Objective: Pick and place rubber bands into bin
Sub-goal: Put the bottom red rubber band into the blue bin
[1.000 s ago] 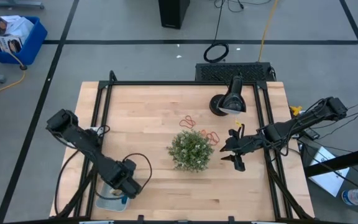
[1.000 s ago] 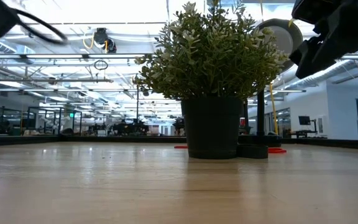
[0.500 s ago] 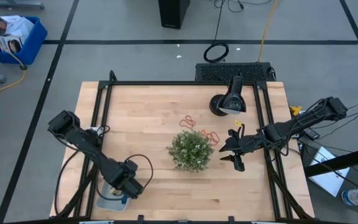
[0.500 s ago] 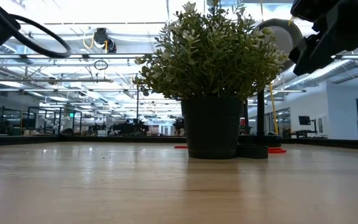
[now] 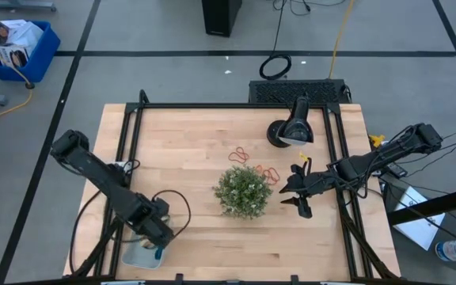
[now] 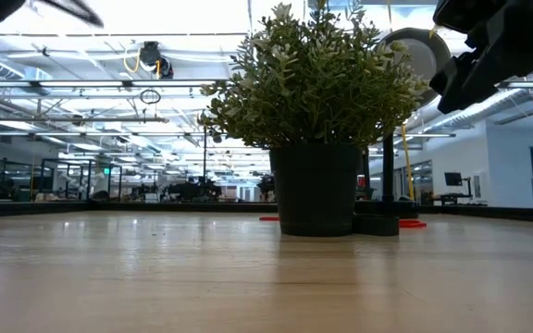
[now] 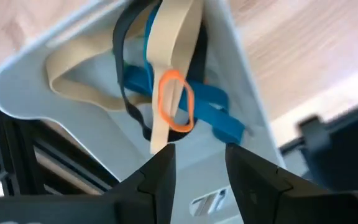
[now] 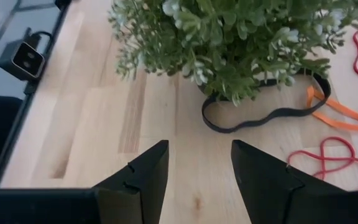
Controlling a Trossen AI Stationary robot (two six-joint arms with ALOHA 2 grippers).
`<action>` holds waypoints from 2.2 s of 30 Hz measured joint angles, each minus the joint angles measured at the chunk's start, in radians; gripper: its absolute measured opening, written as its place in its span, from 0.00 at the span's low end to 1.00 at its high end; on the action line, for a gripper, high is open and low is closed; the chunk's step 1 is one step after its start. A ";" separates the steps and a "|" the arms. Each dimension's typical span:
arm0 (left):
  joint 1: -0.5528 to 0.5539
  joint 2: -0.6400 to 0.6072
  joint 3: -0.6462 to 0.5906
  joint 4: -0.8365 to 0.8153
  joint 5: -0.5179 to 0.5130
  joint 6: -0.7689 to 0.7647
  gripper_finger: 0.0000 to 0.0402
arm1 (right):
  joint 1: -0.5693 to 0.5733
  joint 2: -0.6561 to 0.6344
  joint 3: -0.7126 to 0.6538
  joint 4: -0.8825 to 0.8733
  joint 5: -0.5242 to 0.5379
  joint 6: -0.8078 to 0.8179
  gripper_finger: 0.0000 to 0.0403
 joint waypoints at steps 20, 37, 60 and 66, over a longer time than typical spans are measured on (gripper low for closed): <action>0.000 -0.297 0.000 0.093 -0.804 0.330 0.37 | -0.157 0.069 0.000 -0.129 0.105 -0.033 0.42; 0.064 -0.297 0.000 0.250 -0.841 0.580 0.37 | -0.408 0.303 0.000 0.002 0.055 -0.157 0.42; 0.073 -0.296 0.000 0.248 -0.802 0.577 0.37 | -0.439 0.372 -0.132 0.297 0.105 -0.259 0.42; 0.073 -0.296 0.000 0.248 -0.802 0.577 0.37 | -0.439 0.372 -0.134 0.299 0.136 -0.230 0.42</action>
